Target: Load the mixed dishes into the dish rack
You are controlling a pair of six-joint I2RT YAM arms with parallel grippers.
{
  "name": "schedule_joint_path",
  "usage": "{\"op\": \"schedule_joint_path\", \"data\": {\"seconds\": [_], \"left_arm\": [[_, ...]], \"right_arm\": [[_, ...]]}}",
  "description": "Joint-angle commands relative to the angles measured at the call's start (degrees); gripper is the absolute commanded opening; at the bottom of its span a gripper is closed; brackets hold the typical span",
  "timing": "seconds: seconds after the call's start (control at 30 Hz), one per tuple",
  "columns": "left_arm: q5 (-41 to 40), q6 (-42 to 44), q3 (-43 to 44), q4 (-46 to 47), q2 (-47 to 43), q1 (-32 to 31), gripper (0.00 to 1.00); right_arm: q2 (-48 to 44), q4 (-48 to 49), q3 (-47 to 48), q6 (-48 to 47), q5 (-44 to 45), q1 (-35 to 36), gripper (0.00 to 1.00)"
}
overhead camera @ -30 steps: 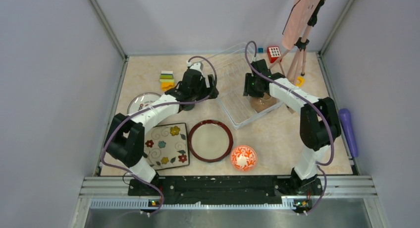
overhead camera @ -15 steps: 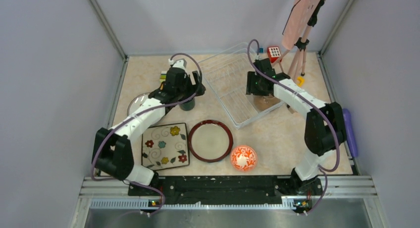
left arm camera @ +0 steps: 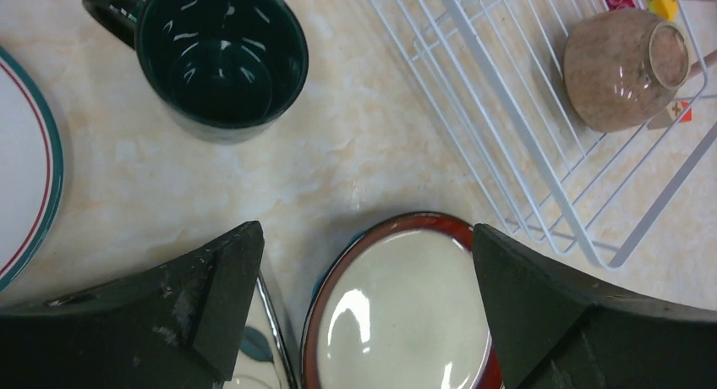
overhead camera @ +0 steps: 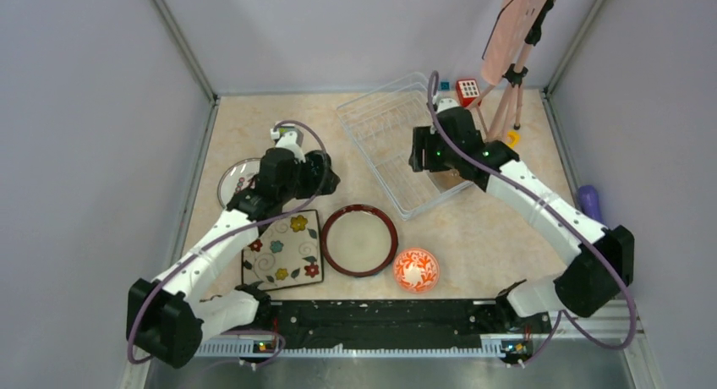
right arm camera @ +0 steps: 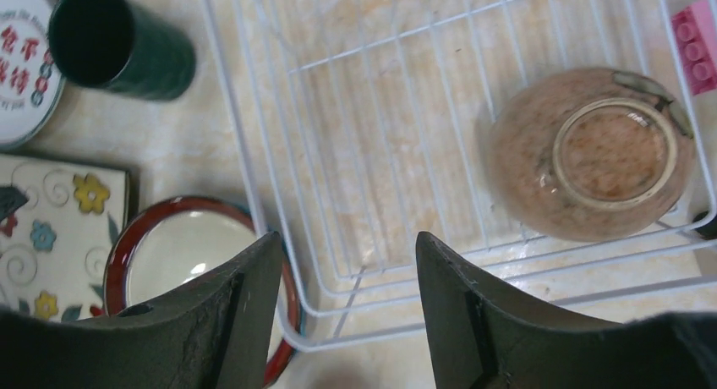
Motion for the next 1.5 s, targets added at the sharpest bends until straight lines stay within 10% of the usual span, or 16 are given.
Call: {"op": "schedule_joint_path", "data": {"seconds": [0.0,0.43,1.47], "left_arm": [[-0.7,1.1,-3.8,1.0,-6.7,-0.1,0.98],[-0.7,-1.2,-9.3,-1.3,-16.2,-0.1,0.98],[-0.7,-3.0,-10.7,-3.2,-17.3,-0.1,0.95]], "right_arm": [[-6.5,-2.1,-3.3,-0.9,1.8,6.1,0.58],[-13.2,-3.1,-10.9,0.6,7.8,28.2,0.55],[-2.8,-7.4,-25.6,24.6,14.9,51.3,0.50]]}}
